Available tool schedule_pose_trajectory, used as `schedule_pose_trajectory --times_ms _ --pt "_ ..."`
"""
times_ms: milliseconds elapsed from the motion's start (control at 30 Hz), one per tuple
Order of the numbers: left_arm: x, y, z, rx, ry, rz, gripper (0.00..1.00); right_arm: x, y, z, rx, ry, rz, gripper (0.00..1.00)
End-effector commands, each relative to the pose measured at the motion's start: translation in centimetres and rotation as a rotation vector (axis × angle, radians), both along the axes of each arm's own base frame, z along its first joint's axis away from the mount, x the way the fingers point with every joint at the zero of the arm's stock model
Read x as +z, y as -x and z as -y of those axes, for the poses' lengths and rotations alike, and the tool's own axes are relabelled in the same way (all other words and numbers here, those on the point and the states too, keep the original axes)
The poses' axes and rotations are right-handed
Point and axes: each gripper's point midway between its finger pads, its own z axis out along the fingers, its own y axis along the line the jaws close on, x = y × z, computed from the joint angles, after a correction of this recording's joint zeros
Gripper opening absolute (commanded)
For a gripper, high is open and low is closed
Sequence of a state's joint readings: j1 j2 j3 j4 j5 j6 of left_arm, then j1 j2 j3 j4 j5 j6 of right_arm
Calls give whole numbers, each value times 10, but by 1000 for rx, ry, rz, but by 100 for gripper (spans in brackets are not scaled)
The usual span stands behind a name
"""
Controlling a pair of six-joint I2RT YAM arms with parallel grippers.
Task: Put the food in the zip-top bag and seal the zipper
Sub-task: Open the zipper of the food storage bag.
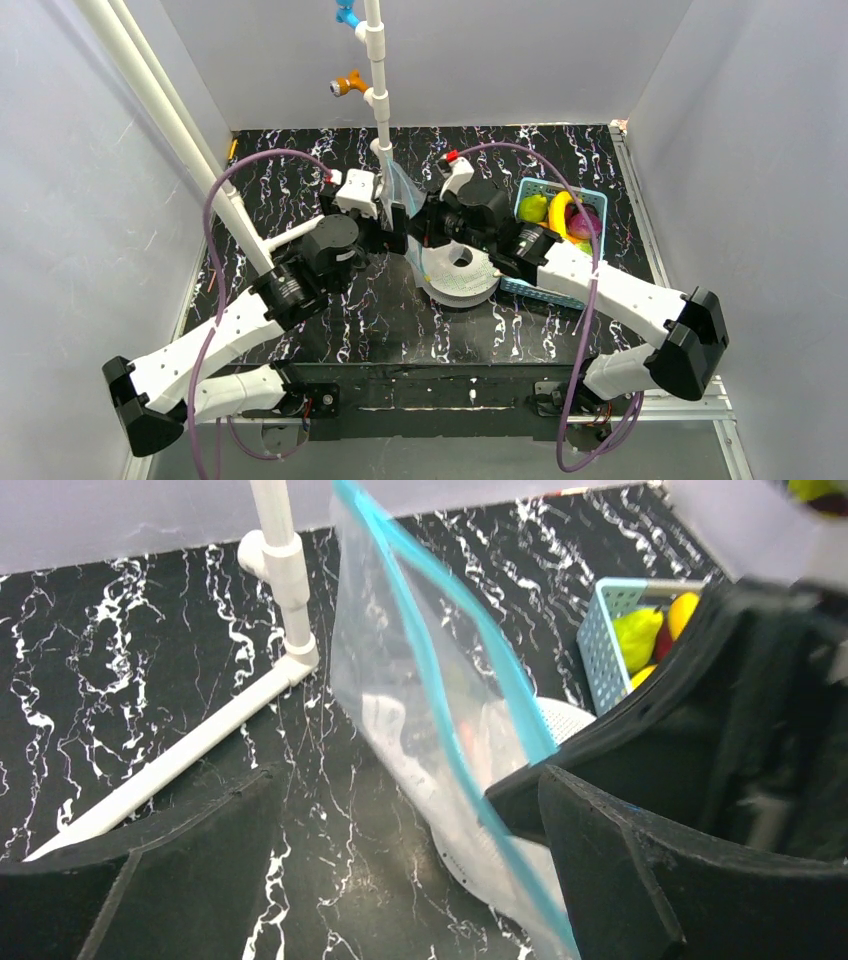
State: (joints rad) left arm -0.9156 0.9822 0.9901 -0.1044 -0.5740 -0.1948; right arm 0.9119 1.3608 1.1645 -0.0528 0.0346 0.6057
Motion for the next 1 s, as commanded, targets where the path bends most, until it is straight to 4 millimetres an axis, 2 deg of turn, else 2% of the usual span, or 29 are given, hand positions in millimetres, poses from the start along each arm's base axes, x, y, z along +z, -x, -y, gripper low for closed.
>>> schedule_pose_trajectory --times_ms 0,133,233,500,600,700,767,967 --pt "26 1 -12 56 105 75 98 20 -6 -11 -43 35 101 1" --pt "19 -5 -17 108 58 65 96 24 -4 -13 -84 77 155 1" --pt "11 -9 -16 129 13 22 86 28 -6 -8 -121 78 174 1" --pt "6 -10 -14 118 -24 4 48 40 -6 -2 -145 52 198 1" --pt "8 -12 -19 130 -82 27 45 44 -5 -4 -135 39 203 1" --pt "11 -13 -23 127 -136 53 55 54 -1 -12 -99 10 209 1" --pt "16 -14 -26 120 -171 73 54 62 3 -20 -66 -30 206 1" --pt "45 -4 -50 126 -212 183 24 84 24 -53 84 -220 183 1"
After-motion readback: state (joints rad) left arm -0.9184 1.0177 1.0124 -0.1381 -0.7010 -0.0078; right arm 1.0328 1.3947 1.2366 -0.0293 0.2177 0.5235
